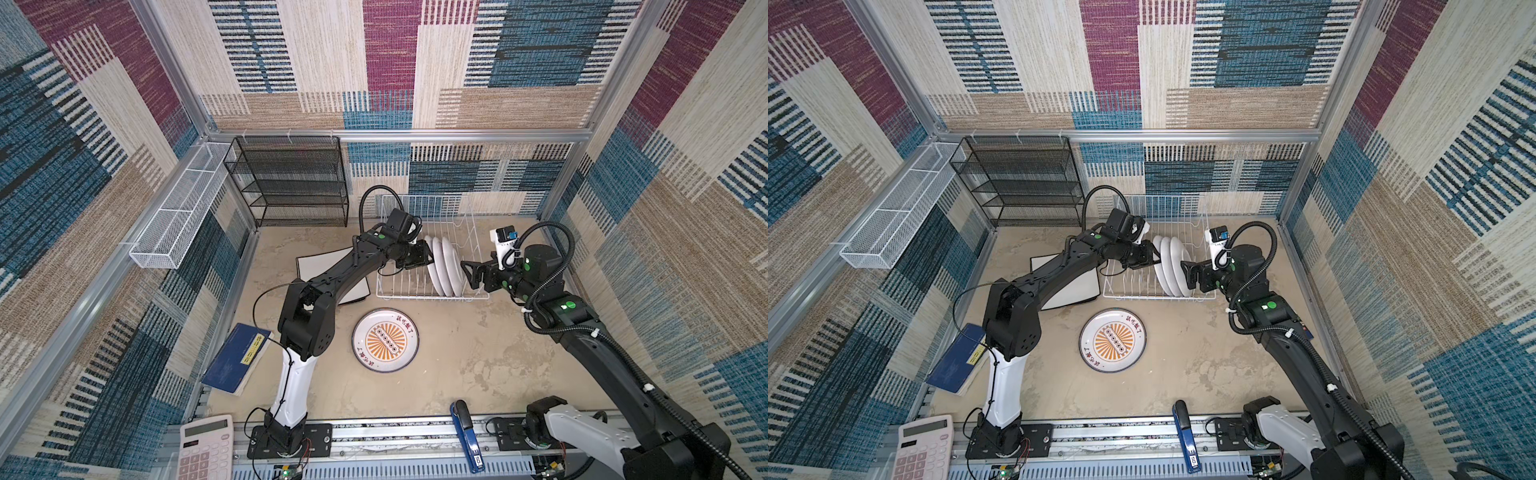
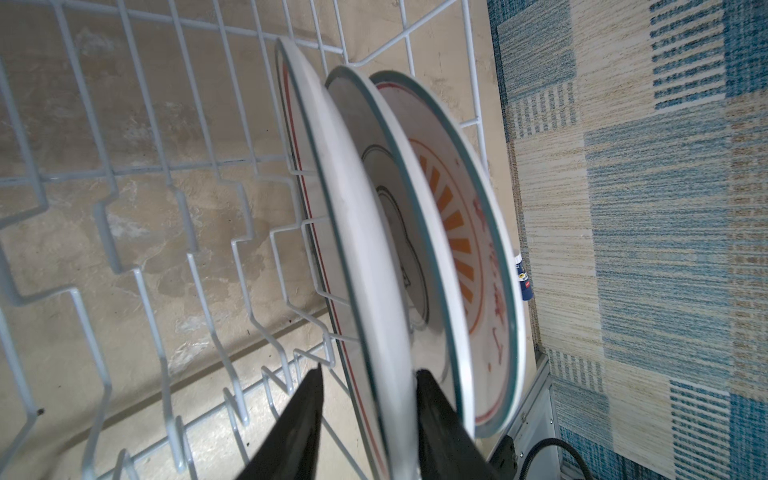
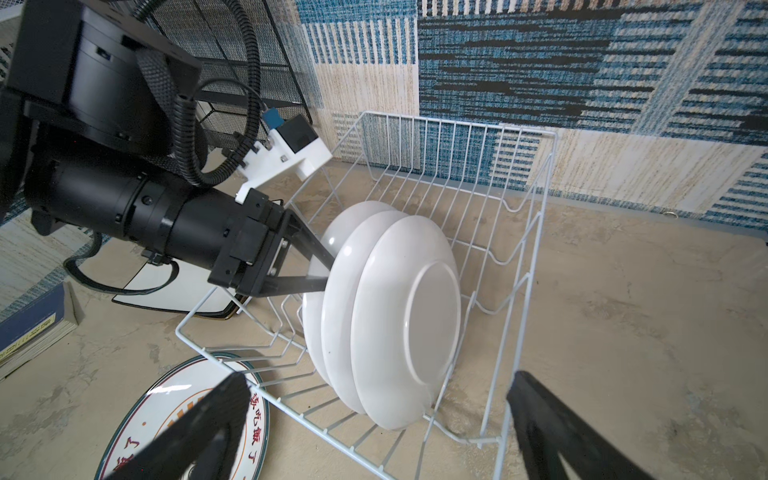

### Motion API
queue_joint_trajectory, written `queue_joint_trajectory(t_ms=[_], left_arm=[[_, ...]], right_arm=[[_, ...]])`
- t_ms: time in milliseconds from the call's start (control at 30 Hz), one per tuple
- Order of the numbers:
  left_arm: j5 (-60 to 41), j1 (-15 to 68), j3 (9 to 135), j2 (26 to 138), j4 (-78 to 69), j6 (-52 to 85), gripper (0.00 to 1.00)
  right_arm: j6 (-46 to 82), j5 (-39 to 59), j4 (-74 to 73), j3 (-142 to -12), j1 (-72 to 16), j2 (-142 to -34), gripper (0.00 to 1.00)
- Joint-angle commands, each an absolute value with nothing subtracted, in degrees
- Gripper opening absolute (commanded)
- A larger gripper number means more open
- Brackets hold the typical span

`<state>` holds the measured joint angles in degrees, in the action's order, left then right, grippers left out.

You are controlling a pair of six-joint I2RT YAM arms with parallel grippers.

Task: Unload the plates from the dish rack
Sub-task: 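Reach the left gripper to the rack's plates while the right holds beside them, then grasp the nearest printed plate's rim with the left gripper and lift it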

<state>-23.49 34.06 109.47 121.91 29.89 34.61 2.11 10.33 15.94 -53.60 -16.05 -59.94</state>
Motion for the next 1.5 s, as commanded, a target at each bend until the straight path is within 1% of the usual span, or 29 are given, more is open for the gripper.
queue_joint_trajectory(t_ms=[0, 133, 200, 433, 567, 733, 900, 1333, 1467], left_arm=[[-21.4, 34.5, 108.9, 122.3, 27.7, 37.3, 0.37], [-23.2, 34.9, 106.7, 122.3, 23.7, 39.8, 0.34], [-22.6, 35.1, 105.5, 121.7, 22.4, 40.6, 0.30], [-21.8, 35.6, 102.7, 120.6, 19.9, 43.3, 0.23], [-21.3, 36.0, 102.3, 120.5, 19.2, 44.5, 0.14], [-21.2, 36.1, 101.4, 119.9, 17.4, 45.5, 0.10], [-22.5, 36.1, 101.6, 119.5, 16.9, 46.6, 0.00], [-23.6, 36.0, 101.4, 116.0, 16.4, 45.3, 0.00], [-23.6, 35.4, 99.4, 114.0, 15.1, 45.1, 0.00]], right_arm=[[2.2, 10.4, 13.9, -53.8, -16.1, -60.6, 0.99], [2.3, 10.4, 14.0, -54.0, -16.1, -60.7, 0.99], [2.2, 10.2, 14.0, -54.1, -16.1, -60.8, 0.99], [2.2, 10.1, 13.7, -54.1, -16.1, -61.0, 0.99], [1.1, 8.8, 14.5, -54.7, -16.0, -61.4, 0.99], [0.5, 8.7, 14.6, -55.6, -16.0, -61.8, 0.99], [0.7, 9.4, 14.2, -55.7, -16.0, -62.6, 0.99], [1.2, 9.9, 13.3, -55.9, -15.9, -63.0, 0.99], [1.5, 10.1, 13.5, -56.4, -15.8, -62.9, 0.99]])
